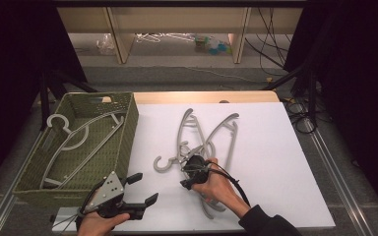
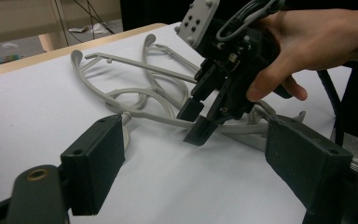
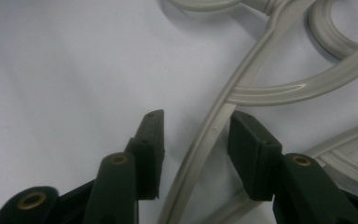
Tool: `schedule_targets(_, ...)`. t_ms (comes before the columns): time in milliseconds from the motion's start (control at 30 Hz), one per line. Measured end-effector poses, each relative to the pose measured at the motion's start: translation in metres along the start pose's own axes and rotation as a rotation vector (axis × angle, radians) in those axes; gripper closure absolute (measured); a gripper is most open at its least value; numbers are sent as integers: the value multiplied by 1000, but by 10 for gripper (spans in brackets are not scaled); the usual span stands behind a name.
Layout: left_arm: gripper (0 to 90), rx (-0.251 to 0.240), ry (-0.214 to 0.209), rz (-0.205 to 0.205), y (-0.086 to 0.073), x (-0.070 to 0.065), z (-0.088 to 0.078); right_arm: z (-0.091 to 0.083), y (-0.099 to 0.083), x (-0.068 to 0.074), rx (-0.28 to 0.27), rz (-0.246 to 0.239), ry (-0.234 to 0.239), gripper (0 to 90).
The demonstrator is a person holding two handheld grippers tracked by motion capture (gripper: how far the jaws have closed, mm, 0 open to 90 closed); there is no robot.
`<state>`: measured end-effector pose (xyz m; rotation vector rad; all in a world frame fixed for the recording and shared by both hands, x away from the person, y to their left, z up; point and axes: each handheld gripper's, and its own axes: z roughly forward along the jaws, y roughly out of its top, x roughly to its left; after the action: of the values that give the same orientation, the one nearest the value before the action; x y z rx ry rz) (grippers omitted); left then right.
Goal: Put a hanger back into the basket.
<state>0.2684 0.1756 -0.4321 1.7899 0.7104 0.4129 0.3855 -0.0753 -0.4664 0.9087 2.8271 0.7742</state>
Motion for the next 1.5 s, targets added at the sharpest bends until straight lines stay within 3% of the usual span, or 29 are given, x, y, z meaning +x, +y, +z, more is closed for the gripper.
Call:
schedule_targets(233,204,-3,-5,0,-1,1,1,4,2,-2,15,9,1,672)
schedule_targets(433,206,11,6,5,-1,2,0,3,2,-1,32,32,-5,690)
schedule_targets(600,211,-6,2,4,-1,3,0,-3,1,-2,31,43,9,703)
schedule_targets(667,217,10,8,11,-1,2,-1,-9,1,-3,25,50,21,709)
schedule_targets(800,219,-3,5,22,1,3,-3,-31,3,-3,-15,30,11,754)
schedule_targets(900,219,-10,9,8,1,3,-3,-48,0,-8,-35,19,17,809)
schedule_targets(967,220,-15,10,10,1,3,-3,-51,-2,-10,-34,17,16,822)
schedule_targets(1000,220,-8,11,15,1,3,-4,-60,-7,-14,-24,-17,20,823)
schedule_targets(1100,220,-19,0,31,1,5,-4,-70,-14,-18,-23,-49,28,826)
schedule_targets(1133,221,-15,14,11,1,4,-3,-73,-16,-19,-18,-60,33,827)
schedule_targets(1167,221,-9,13,29,1,4,-3,-77,-18,-21,-15,-72,40,827)
schedule_targets(1300,221,-10,20,31,2,4,-1,-89,-27,-30,-40,-104,80,827)
schedule_targets(1433,226,25,43,55,2,3,1,-101,-35,-34,-59,-128,122,827)
schedule_targets(1500,227,5,31,38,2,3,3,-103,-36,-35,-67,-141,126,827)
